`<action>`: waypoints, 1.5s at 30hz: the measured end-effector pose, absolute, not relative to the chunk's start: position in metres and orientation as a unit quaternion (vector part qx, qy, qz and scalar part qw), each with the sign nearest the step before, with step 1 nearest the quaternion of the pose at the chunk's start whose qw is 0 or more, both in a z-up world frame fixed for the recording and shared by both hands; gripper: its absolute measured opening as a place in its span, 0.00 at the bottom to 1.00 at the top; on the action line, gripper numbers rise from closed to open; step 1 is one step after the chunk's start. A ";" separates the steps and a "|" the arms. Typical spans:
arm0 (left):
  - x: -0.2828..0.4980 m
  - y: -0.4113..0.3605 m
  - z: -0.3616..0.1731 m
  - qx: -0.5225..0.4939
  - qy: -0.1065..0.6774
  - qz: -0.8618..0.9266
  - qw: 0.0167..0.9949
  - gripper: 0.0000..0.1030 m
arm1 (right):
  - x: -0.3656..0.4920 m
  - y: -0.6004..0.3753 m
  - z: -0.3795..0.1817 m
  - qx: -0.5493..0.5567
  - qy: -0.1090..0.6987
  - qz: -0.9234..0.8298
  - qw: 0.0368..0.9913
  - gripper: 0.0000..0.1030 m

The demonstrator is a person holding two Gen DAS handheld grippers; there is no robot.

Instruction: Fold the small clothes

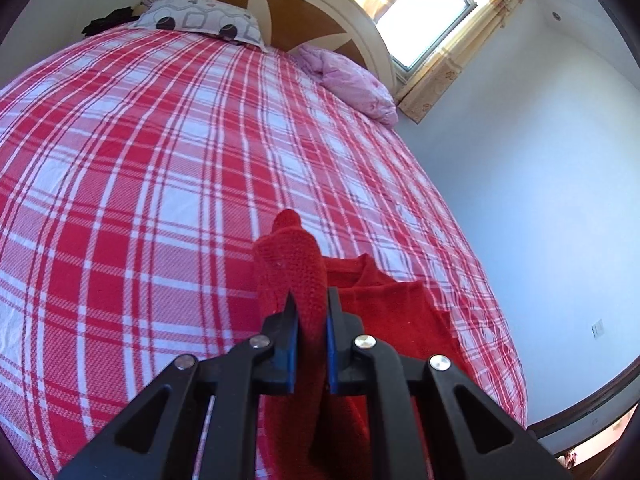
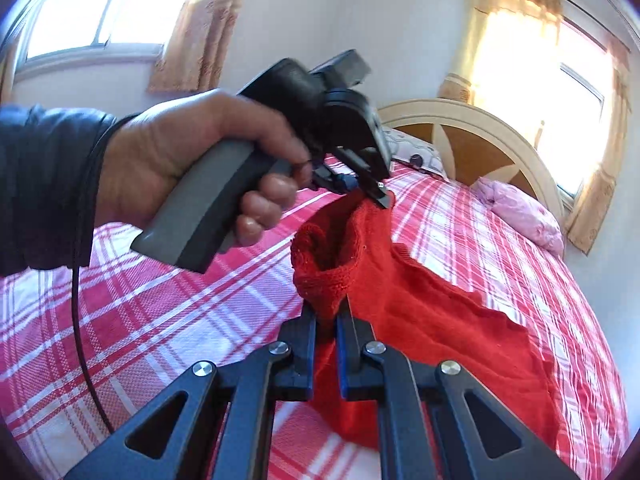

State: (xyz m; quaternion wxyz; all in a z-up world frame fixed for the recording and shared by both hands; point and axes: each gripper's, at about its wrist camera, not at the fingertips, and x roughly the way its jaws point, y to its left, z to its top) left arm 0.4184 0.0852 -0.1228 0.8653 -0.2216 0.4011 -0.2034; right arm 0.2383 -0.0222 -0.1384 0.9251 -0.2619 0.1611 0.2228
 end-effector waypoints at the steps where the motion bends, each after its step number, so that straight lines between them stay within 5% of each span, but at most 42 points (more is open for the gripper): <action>1: 0.419 0.082 -0.121 -0.220 0.400 -0.206 0.865 0.11 | 0.239 -0.028 -0.134 -0.254 0.159 0.220 0.928 0.07; 20: 0.442 -0.055 -0.087 -0.157 0.401 -0.271 0.861 0.10 | 0.238 -0.150 -0.095 -0.161 0.157 0.145 0.963 0.07; 36: 0.476 -0.173 -0.156 -0.099 0.477 -0.298 0.821 0.11 | 0.279 -0.256 -0.139 -0.027 0.281 0.093 0.955 0.07; 41: 0.467 -0.195 -0.150 -0.067 0.462 -0.304 0.831 0.16 | 0.284 -0.287 -0.154 0.061 0.323 0.111 0.938 0.07; 45: 0.442 -0.203 -0.124 -0.027 0.417 -0.320 0.850 0.43 | 0.287 -0.295 -0.157 0.091 0.335 0.119 0.930 0.08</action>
